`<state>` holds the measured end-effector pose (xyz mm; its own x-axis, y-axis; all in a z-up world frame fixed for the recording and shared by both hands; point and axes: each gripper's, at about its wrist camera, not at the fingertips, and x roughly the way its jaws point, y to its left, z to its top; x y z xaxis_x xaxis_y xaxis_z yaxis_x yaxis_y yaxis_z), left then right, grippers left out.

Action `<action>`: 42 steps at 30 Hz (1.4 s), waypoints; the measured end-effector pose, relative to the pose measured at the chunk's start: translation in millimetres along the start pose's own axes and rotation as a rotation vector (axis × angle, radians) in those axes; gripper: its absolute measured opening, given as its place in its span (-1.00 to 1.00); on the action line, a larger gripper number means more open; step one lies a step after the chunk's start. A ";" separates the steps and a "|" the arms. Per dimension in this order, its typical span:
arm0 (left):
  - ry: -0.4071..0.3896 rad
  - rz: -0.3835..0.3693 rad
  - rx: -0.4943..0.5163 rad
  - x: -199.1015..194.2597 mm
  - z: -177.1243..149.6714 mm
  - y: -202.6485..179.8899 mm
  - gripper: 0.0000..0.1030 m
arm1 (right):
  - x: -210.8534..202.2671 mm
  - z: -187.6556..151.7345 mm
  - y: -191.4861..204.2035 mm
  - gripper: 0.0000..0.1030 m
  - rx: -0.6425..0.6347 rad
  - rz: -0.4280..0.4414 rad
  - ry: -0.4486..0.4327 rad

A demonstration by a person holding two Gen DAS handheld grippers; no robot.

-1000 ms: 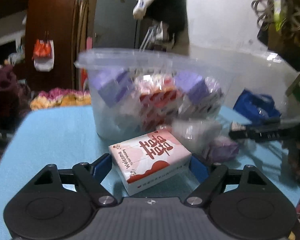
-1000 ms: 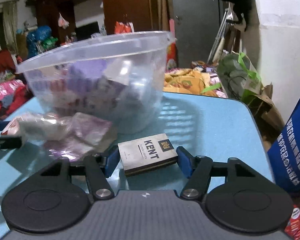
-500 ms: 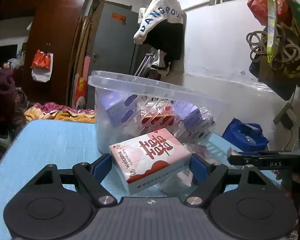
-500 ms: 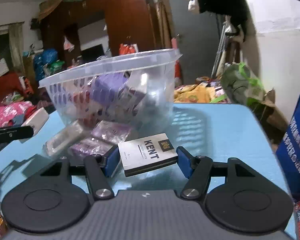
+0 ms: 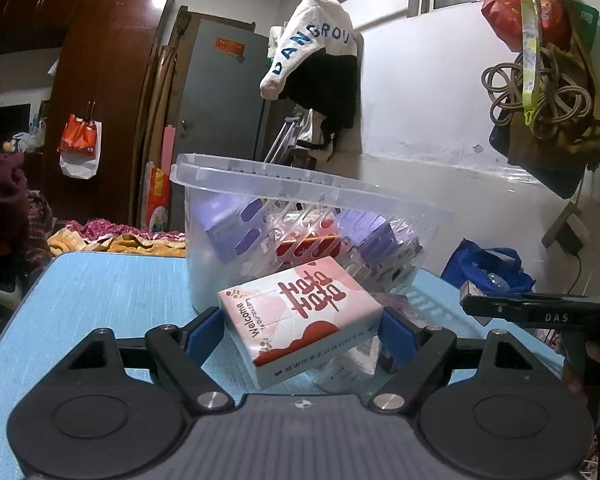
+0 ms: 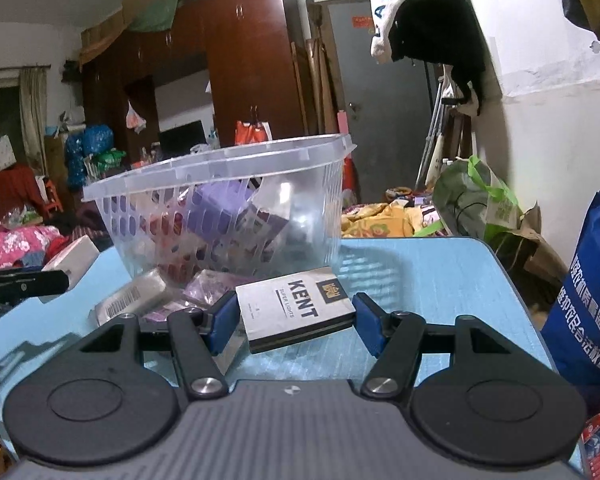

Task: Organize objects
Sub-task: 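Grasp the white-red snack box with the left gripper while the right grasps the KENT box, then carry both items over the white basket and open both grippers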

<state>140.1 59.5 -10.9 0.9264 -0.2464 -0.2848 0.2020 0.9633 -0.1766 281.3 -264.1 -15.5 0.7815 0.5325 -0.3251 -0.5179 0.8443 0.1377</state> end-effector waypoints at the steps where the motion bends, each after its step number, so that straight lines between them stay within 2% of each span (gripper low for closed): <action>1: -0.004 -0.002 0.002 -0.8 -0.3 -0.1 0.67 | -1.0 -0.3 -0.6 0.26 0.003 0.000 -0.007; 8: -0.023 0.006 0.019 -4.0 -1.7 -3.1 0.67 | -7.5 -1.4 2.6 0.26 -0.015 -0.011 -0.056; 12: -0.094 -0.013 0.030 -16.6 0.4 -5.1 0.67 | -27.6 -2.6 3.8 0.26 -0.011 0.008 -0.184; 15: -0.131 -0.095 -0.032 -24.1 24.7 -2.6 0.67 | -46.6 19.8 9.0 0.26 0.043 0.101 -0.281; 17: -0.133 -0.101 -0.044 -20.7 51.7 -5.7 0.67 | -46.2 48.9 22.8 0.27 0.005 0.108 -0.289; 18: -0.105 -0.088 -0.046 -12.4 71.4 -7.9 0.67 | -41.6 64.9 31.0 0.27 -0.025 0.089 -0.283; 20: -0.107 -0.058 -0.038 4.7 99.3 -10.2 0.67 | -16.6 98.2 43.8 0.27 -0.066 0.062 -0.229; 21: -0.104 -0.036 -0.035 12.5 107.8 -10.4 0.67 | 1.2 112.6 46.9 0.27 -0.073 0.054 -0.175; 23: -0.039 0.002 -0.067 39.5 123.9 -5.4 0.67 | 40.1 134.2 49.4 0.27 -0.076 0.034 -0.072; 25: 0.014 0.002 -0.078 64.6 130.6 -1.2 0.67 | 71.8 143.8 51.0 0.31 -0.076 -0.004 0.022; 27: 0.047 0.035 -0.067 82.9 130.7 -0.8 0.75 | 88.5 145.3 52.3 0.64 -0.084 -0.029 0.069; 28: 0.057 0.068 -0.065 90.4 130.3 0.2 0.81 | 89.7 144.5 53.9 0.84 -0.094 -0.042 0.070; 29: 0.060 0.091 -0.066 93.7 129.4 1.4 0.91 | 86.6 143.5 55.0 0.94 -0.102 -0.055 0.052; 30: 0.061 0.111 -0.066 93.9 127.9 1.3 0.92 | 79.0 142.1 54.9 0.96 -0.098 -0.056 0.031; 32: 0.037 0.118 -0.054 82.0 124.6 -2.2 0.97 | 54.6 139.6 50.2 1.00 -0.064 -0.003 -0.015; 36: -0.093 0.048 0.013 23.5 99.4 -20.4 1.00 | -7.0 113.6 31.9 1.00 0.064 0.100 -0.150; 38: -0.063 0.032 0.064 10.0 75.6 -31.5 1.00 | -14.1 91.5 27.9 1.00 0.054 0.110 -0.118; 39: -0.011 0.036 0.097 8.2 60.3 -37.5 1.00 | -11.4 77.0 28.4 1.00 0.032 0.112 -0.062; 41: 0.044 0.050 0.120 11.9 39.4 -43.0 0.98 | 4.7 57.2 32.4 1.00 -0.003 0.086 0.060; 42: 0.082 0.052 0.113 15.5 28.7 -41.7 0.86 | 15.2 48.2 33.4 1.00 -0.009 0.079 0.119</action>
<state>155.2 18.6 19.1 0.9085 -0.1990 -0.3675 0.1929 0.9797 -0.0537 292.6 -224.8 29.3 0.6919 0.5855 -0.4225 -0.5794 0.7994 0.1590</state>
